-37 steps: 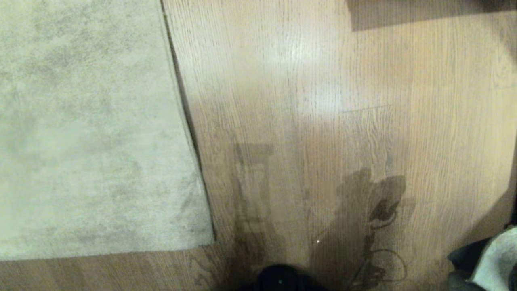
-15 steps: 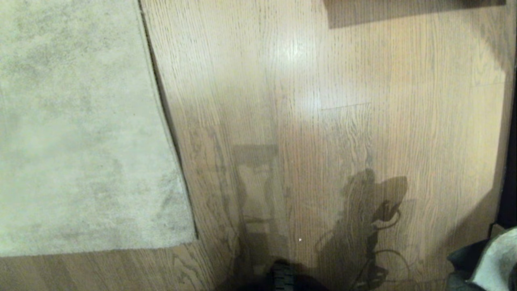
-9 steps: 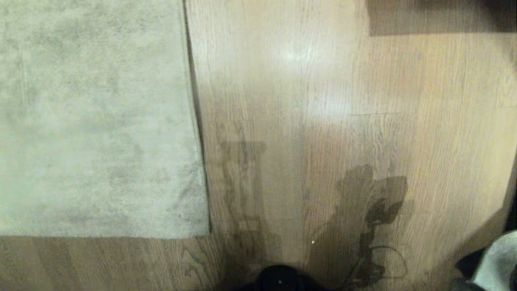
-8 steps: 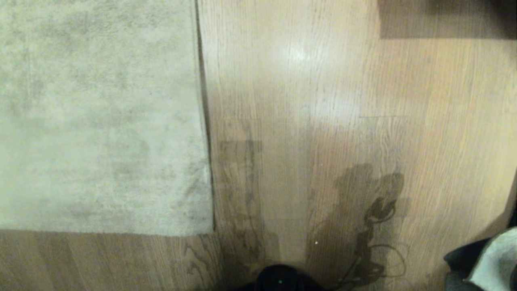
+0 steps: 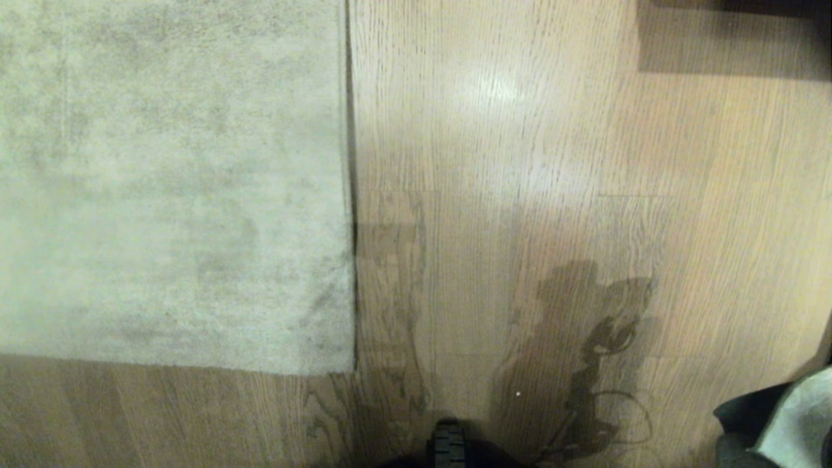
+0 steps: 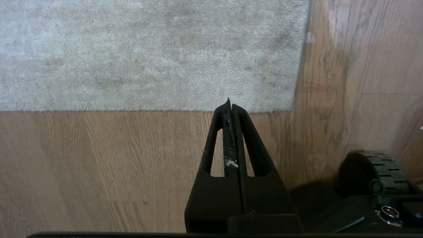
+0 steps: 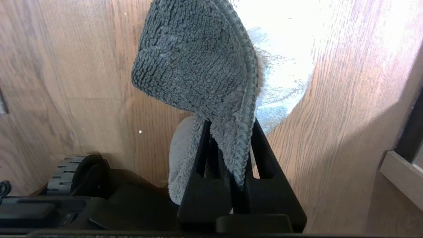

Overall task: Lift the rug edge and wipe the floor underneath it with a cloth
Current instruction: Put down the rag

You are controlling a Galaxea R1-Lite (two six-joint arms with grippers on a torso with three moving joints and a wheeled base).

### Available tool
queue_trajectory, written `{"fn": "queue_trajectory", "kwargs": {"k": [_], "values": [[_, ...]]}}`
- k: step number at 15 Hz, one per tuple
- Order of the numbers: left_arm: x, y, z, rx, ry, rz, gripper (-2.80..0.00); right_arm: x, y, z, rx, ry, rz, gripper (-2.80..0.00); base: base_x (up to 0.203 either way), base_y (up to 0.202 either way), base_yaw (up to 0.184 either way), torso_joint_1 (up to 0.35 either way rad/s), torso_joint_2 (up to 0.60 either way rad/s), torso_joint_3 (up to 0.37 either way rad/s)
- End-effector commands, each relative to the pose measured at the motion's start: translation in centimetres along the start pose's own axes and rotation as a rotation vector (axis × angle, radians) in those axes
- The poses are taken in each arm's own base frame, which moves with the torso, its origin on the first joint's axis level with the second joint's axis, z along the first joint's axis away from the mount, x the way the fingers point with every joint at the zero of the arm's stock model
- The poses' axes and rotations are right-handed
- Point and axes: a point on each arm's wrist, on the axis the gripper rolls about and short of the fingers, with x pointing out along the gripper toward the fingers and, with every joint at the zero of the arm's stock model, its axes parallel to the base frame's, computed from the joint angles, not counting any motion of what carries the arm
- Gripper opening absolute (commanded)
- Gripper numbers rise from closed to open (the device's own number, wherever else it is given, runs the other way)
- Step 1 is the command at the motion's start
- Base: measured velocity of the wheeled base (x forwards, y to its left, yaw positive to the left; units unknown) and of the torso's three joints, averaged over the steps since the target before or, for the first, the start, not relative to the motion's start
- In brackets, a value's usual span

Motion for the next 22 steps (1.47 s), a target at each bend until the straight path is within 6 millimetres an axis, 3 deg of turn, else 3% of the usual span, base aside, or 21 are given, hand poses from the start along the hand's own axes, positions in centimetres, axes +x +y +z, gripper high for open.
{"fn": "queue_trajectory", "kwargs": {"k": [1, 8, 12, 16, 22], "values": [[0.0, 0.0, 0.0, 0.000, 0.000, 0.000, -2.80, 0.0, 0.0, 0.0, -0.002, 0.000, 0.001, -2.80, 0.000, 0.000, 0.000, 0.000, 0.00, 0.000], [0.0, 0.0, 0.0, 0.000, 0.000, 0.000, -2.80, 0.1, 0.0, 0.0, 0.010, 0.005, -0.004, -2.80, 0.000, 0.000, 0.000, 0.000, 0.00, 0.000], [0.0, 0.0, 0.0, 0.000, -0.001, 0.000, -2.80, 1.5, 0.0, 1.2, 0.027, 0.129, -0.010, -2.80, 0.000, 0.000, 0.000, 0.000, 0.00, 0.000], [0.0, 0.0, 0.0, 0.000, 0.000, 0.000, -2.80, 5.3, 0.0, 4.7, 0.085, 0.254, -0.043, -2.80, 0.000, 0.000, 0.000, 0.000, 0.00, 0.000], [0.0, 0.0, 0.0, 0.000, 0.000, 0.000, -2.80, 13.9, -1.9, 8.4, 0.136, 0.292, -0.187, -2.80, 0.000, 0.000, 0.000, 0.000, 0.00, 0.000]]}}
